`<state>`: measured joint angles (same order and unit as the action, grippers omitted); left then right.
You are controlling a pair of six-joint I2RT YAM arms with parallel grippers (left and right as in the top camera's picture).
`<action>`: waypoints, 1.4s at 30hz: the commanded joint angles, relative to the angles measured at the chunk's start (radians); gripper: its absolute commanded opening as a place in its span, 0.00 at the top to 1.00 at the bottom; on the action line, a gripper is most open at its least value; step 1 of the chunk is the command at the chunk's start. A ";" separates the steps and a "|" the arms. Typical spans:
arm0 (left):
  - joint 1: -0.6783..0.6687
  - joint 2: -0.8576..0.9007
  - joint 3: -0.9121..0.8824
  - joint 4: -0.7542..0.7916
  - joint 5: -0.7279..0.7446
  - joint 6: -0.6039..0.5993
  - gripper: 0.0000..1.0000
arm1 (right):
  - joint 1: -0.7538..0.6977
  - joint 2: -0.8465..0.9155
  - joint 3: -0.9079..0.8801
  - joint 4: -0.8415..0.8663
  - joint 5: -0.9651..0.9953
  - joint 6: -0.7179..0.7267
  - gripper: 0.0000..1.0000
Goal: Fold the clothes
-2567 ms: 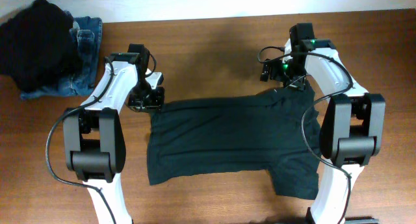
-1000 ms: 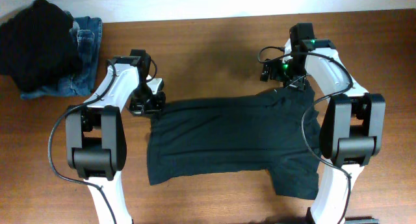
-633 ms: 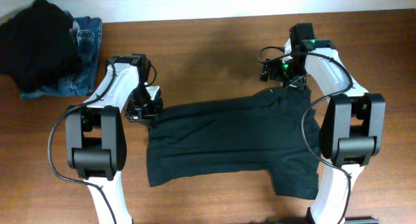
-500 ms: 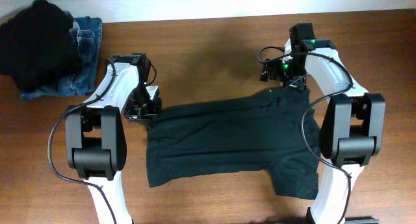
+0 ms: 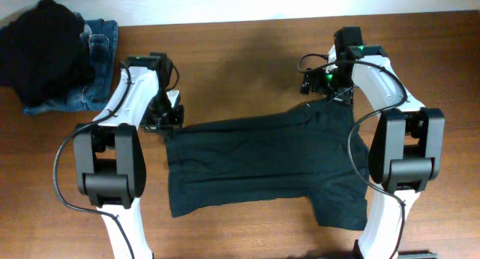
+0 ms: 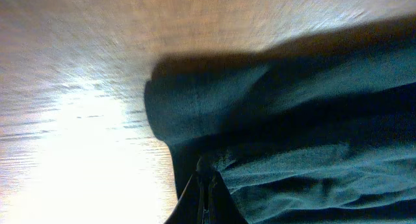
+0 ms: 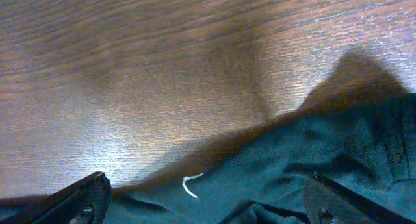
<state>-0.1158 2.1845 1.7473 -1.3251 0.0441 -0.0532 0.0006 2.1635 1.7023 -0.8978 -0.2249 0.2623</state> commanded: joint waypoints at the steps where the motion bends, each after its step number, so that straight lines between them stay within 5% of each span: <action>1: 0.002 0.008 0.058 -0.009 0.007 -0.014 0.99 | 0.006 0.004 -0.008 -0.011 0.013 0.005 0.01; 28: 0.000 0.009 0.071 -0.173 0.030 -0.013 0.99 | 0.006 0.004 -0.023 -0.002 0.013 0.005 0.01; 37: 0.000 0.009 0.071 -0.175 0.029 -0.013 0.87 | 0.006 0.004 -0.023 -0.002 0.013 0.005 0.01; 42: 0.000 0.009 0.071 -0.175 0.014 -0.013 0.67 | 0.006 0.004 -0.023 -0.002 0.013 0.005 0.01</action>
<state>-0.1158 2.1845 1.7992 -1.4967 0.0681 -0.0601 0.0006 2.1635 1.6863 -0.9031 -0.2249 0.2623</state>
